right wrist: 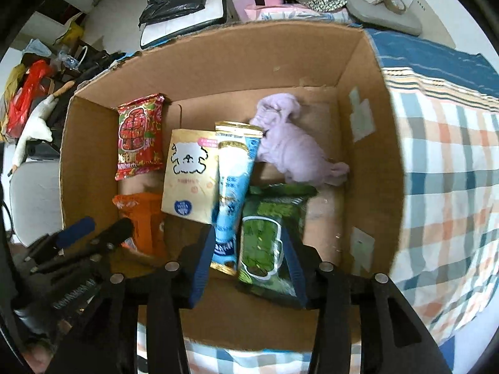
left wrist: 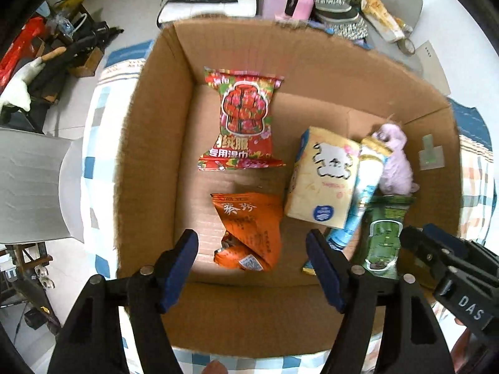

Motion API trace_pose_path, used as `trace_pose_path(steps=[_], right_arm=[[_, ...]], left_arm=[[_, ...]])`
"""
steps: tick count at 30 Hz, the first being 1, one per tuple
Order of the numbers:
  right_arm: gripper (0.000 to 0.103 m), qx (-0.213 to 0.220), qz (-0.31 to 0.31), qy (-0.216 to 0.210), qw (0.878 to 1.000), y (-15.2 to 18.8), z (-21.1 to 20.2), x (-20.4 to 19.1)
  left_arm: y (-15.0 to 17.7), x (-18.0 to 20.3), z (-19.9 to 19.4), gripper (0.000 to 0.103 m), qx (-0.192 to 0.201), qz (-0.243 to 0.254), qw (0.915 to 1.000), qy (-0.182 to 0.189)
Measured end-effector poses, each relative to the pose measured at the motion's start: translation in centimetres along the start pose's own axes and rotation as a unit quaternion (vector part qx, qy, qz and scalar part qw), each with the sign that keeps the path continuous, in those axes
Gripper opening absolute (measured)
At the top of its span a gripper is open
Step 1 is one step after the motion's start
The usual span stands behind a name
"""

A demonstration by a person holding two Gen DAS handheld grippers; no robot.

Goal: Organize soft objects

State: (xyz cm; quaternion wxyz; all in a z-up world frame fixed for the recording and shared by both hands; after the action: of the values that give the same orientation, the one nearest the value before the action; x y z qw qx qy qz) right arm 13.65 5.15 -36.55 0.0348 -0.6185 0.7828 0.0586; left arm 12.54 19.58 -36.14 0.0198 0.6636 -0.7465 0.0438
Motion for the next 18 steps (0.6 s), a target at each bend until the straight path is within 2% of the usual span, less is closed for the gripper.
trace_pose_path(steps=[2, 5, 7, 9, 11, 18], right_arm=[[0.056, 0.010, -0.006, 0.009, 1.000, 0.4, -1.0, 0.5], [0.063, 0.022, -0.012, 0.015, 1.000, 0.9, -2.2, 1.0], [0.070, 0.029, -0.016, 0.017, 0.999, 1.3, -3.0, 1.3], [0.084, 0.036, -0.019, 0.022, 0.999, 1.7, -3.6, 1.6], [0.093, 0.045, -0.024, 0.028, 0.998, 2.1, -4.3, 2.0], [0.100, 0.059, -0.024, 0.048, 0.997, 2.7, -5.5, 3.4]], left_arm=[[0.0, 0.2, -1.1, 0.087, 0.012, -0.001, 0.9999, 0.000], [0.0, 0.3, -2.5, 0.089, 0.030, -0.002, 0.9995, -0.004], [0.2, 0.3, -3.2, 0.097, 0.038, -0.002, 0.9993, -0.006], [0.3, 0.2, -3.7, 0.097, 0.050, -0.004, 0.9987, -0.013], [0.3, 0.2, -4.2, 0.097, 0.057, -0.007, 0.9983, -0.015], [1.1, 0.4, -5.5, 0.097, 0.073, -0.007, 0.9969, -0.029]])
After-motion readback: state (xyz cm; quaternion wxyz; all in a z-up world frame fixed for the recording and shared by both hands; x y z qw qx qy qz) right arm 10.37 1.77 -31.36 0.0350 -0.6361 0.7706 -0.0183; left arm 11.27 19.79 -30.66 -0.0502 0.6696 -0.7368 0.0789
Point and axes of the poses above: each gripper's, at about its wrist camera, not at the fingertips, and z roughly the way its jaws point, x to its right, y to its underside, the point moved 10 cm from there along z, roughly the way its jaws point, and after that the axes turned 10 degrees about z, right-handed, at the moved point
